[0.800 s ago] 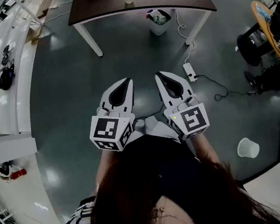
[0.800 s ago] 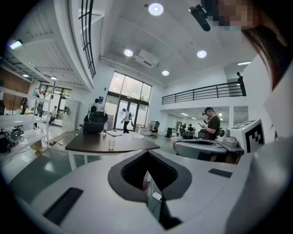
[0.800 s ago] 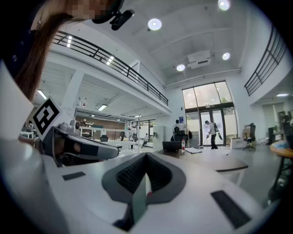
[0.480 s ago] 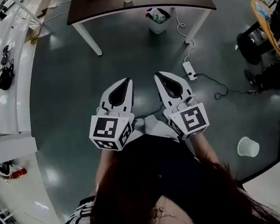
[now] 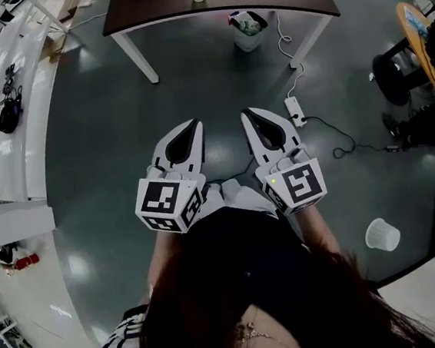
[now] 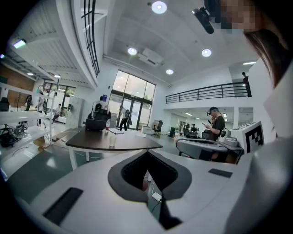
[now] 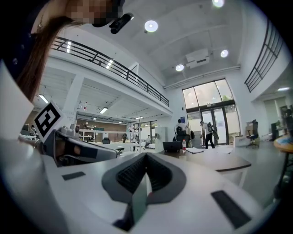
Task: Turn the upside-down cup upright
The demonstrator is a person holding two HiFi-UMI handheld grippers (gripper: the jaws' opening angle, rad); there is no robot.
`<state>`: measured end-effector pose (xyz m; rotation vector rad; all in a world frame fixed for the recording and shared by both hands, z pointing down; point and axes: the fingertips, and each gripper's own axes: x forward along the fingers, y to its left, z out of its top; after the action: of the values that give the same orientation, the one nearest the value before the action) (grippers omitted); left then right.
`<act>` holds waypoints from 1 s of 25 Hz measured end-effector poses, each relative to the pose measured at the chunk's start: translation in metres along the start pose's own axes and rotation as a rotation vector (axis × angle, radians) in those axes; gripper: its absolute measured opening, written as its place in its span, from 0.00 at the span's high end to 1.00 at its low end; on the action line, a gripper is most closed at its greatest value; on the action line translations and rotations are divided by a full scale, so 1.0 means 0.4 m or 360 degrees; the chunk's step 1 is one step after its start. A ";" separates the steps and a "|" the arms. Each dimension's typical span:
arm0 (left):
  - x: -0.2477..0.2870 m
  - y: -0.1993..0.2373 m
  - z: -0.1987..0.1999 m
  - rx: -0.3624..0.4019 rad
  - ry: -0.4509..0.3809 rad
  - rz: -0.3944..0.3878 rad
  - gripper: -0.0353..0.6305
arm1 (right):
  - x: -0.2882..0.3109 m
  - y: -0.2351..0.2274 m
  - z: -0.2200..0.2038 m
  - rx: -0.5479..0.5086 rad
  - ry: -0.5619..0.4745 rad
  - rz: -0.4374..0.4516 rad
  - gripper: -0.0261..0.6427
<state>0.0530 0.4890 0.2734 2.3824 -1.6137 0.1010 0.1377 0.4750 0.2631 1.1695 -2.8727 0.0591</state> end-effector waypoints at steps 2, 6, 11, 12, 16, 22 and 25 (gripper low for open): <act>0.011 0.003 -0.001 -0.0011 0.0003 0.0016 0.97 | 0.009 -0.015 -0.005 0.0001 0.0008 0.0009 0.94; 0.038 0.022 -0.003 -0.0030 0.0019 0.0049 0.97 | 0.042 -0.040 -0.014 0.0022 0.0019 0.0038 0.94; 0.081 0.079 0.008 -0.0045 0.0030 0.0085 0.97 | 0.106 -0.063 -0.023 0.0038 0.0034 0.0065 0.94; 0.093 0.092 0.013 -0.0046 0.0030 0.0083 0.97 | 0.123 -0.068 -0.023 0.0041 0.0036 0.0065 0.94; 0.156 0.152 0.033 -0.0055 0.0024 0.0056 0.97 | 0.204 -0.099 -0.022 0.0044 0.0036 0.0055 0.94; 0.276 0.262 0.092 -0.0045 0.0009 -0.0004 0.97 | 0.354 -0.147 -0.002 0.0027 0.0029 0.0042 0.94; 0.325 0.316 0.126 -0.0035 -0.0014 -0.0031 0.97 | 0.427 -0.168 0.016 0.0007 0.0023 0.0024 0.94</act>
<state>-0.0186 0.3150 0.2733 2.3848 -1.5866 0.0683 0.0624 0.3078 0.2666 1.1434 -2.8708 0.0742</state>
